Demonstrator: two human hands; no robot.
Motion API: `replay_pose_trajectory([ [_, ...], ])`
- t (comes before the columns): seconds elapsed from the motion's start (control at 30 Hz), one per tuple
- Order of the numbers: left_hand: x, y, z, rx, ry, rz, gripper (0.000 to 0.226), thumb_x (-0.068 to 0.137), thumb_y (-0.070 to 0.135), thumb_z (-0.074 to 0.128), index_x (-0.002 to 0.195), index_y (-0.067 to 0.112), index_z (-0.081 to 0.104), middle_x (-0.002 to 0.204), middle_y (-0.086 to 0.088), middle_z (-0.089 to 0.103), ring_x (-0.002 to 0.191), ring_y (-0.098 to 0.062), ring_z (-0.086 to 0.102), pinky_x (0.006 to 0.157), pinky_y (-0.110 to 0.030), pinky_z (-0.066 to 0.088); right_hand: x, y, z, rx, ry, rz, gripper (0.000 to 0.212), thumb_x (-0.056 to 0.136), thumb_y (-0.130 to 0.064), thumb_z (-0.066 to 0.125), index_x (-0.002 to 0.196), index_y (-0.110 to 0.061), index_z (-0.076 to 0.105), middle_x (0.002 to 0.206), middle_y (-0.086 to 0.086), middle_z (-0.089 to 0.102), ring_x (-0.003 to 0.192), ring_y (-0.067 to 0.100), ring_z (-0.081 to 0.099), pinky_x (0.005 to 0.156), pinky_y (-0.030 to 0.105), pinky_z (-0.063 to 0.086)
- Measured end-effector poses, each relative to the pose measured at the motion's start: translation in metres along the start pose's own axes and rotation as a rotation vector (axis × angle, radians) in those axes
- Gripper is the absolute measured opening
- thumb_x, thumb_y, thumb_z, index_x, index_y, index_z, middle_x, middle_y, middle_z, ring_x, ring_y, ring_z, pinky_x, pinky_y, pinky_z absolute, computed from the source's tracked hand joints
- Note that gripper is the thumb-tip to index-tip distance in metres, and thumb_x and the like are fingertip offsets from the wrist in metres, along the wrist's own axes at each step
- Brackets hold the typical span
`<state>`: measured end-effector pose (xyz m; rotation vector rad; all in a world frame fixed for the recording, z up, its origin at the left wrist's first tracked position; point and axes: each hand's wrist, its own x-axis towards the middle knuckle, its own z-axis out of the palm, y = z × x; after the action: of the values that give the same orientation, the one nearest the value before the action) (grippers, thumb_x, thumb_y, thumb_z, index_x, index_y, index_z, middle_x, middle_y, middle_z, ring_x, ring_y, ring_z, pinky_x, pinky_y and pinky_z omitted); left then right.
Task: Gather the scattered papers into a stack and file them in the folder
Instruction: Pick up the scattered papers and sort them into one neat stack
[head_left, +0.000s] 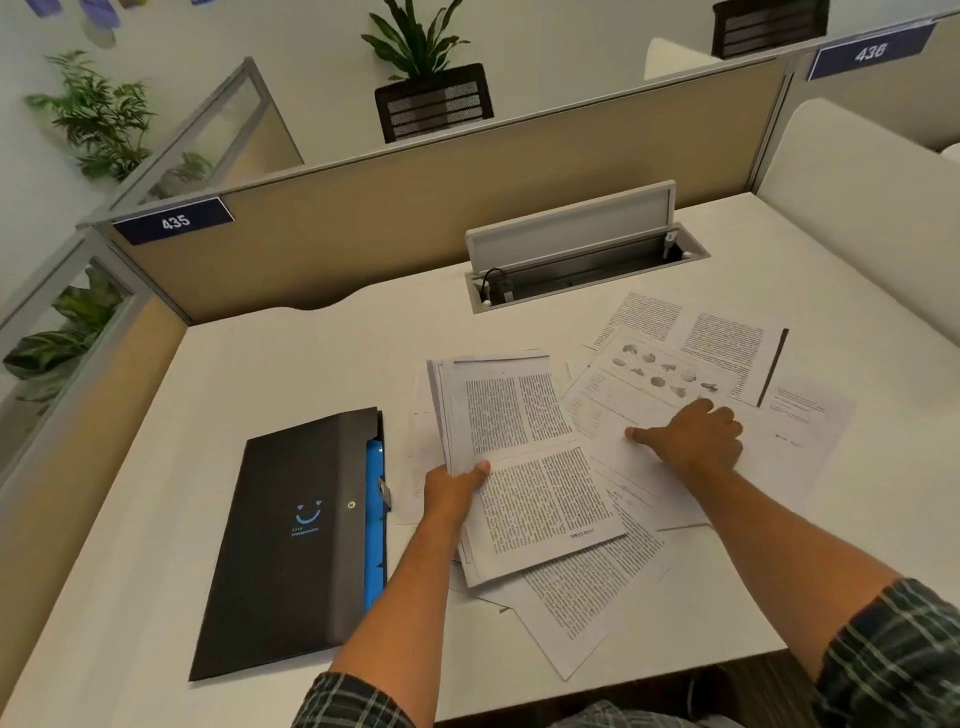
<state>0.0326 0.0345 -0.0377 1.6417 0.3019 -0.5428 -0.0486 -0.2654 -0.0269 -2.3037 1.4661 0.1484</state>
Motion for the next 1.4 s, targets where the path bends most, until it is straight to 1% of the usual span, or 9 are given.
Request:
replay_pose_trajectory([
  [0.1,0.002,0.001,0.003,0.036,-0.006,0.015,0.051,0.083,0.023,0.082,0.125,0.001,0.062,0.101,-0.005,0.071,0.094,-0.024,0.069,0.089,-0.040,0.058,0.000,-0.012,-0.001,-0.032,-0.011,0.009,0.138,0.058,-0.069,0.088,0.153,0.005,0.022,0.150,0.027,0.039,0.138,0.041,0.042,0.109,0.047,0.042],
  [0.2,0.003,0.003,0.005,0.063,0.001,0.028,0.044,0.085,0.024,0.080,0.122,0.008,0.063,0.090,0.005,0.068,0.083,-0.013,0.067,0.070,-0.024,0.058,0.004,-0.023,-0.006,-0.012,-0.033,0.045,0.140,0.057,-0.059,0.094,0.155,0.006,0.017,0.152,0.028,0.037,0.139,0.041,0.040,0.111,0.047,0.040],
  [0.33,0.008,-0.001,0.006,0.090,0.014,0.007,0.048,0.086,0.024,0.079,0.126,0.004,0.061,0.088,0.007,0.066,0.082,-0.012,0.064,0.082,-0.031,0.056,0.011,-0.030,-0.010,0.056,-0.063,0.144,0.141,0.059,-0.047,0.097,0.157,0.007,0.011,0.151,0.029,0.034,0.138,0.041,0.039,0.115,0.046,0.036],
  [0.47,0.011,-0.002,0.006,0.095,0.035,-0.012,0.054,0.086,0.025,0.079,0.129,0.001,0.058,0.091,0.004,0.065,0.091,-0.020,0.064,0.092,-0.038,0.055,0.014,-0.031,-0.010,0.141,-0.052,0.265,0.139,0.059,-0.043,0.098,0.157,0.006,0.011,0.146,0.027,0.037,0.132,0.040,0.045,0.112,0.046,0.038],
  [0.63,0.011,-0.001,0.005,0.115,0.048,-0.004,0.047,0.087,0.024,0.078,0.126,0.005,0.062,0.089,0.008,0.066,0.081,-0.008,0.064,0.060,-0.017,0.052,0.018,-0.033,-0.008,0.249,-0.050,0.344,0.133,0.060,-0.037,0.099,0.155,0.006,0.016,0.143,0.025,0.040,0.126,0.040,0.051,0.107,0.047,0.042],
  [0.77,0.013,-0.001,0.005,0.123,0.045,0.001,0.047,0.087,0.024,0.078,0.126,0.005,0.063,0.091,0.007,0.068,0.084,-0.009,0.065,0.064,-0.019,0.053,0.020,-0.034,-0.006,0.293,-0.071,0.363,0.118,0.063,-0.030,0.098,0.150,0.006,0.027,0.140,0.025,0.043,0.122,0.040,0.056,0.105,0.048,0.046],
  [0.97,0.020,-0.005,0.004,0.101,0.043,-0.015,0.051,0.086,0.024,0.078,0.130,0.003,0.061,0.114,-0.010,0.070,0.102,-0.026,0.067,0.096,-0.044,0.055,0.027,-0.034,-0.013,0.268,-0.124,0.319,0.097,0.065,-0.027,0.097,0.139,-0.001,0.040,0.139,0.022,0.043,0.125,0.039,0.052,0.105,0.050,0.045],
  [1.2,0.024,-0.006,0.002,0.080,0.044,-0.026,0.050,0.086,0.023,0.079,0.129,0.004,0.061,0.105,-0.004,0.070,0.097,-0.022,0.067,0.092,-0.039,0.056,0.054,-0.020,-0.039,0.081,-0.037,0.126,0.109,0.067,-0.041,0.095,0.149,-0.003,0.035,0.152,0.019,0.034,0.140,0.040,0.040,0.110,0.053,0.037],
  [1.4,0.026,-0.006,0.002,0.071,0.053,-0.052,0.050,0.085,0.024,0.079,0.127,0.003,0.061,0.106,-0.006,0.070,0.097,-0.023,0.067,0.087,-0.036,0.057,0.079,-0.007,-0.054,-0.070,-0.173,-0.087,0.116,0.059,-0.048,0.098,0.147,-0.004,0.037,0.148,0.020,0.036,0.137,0.046,0.043,0.110,0.060,0.041],
])
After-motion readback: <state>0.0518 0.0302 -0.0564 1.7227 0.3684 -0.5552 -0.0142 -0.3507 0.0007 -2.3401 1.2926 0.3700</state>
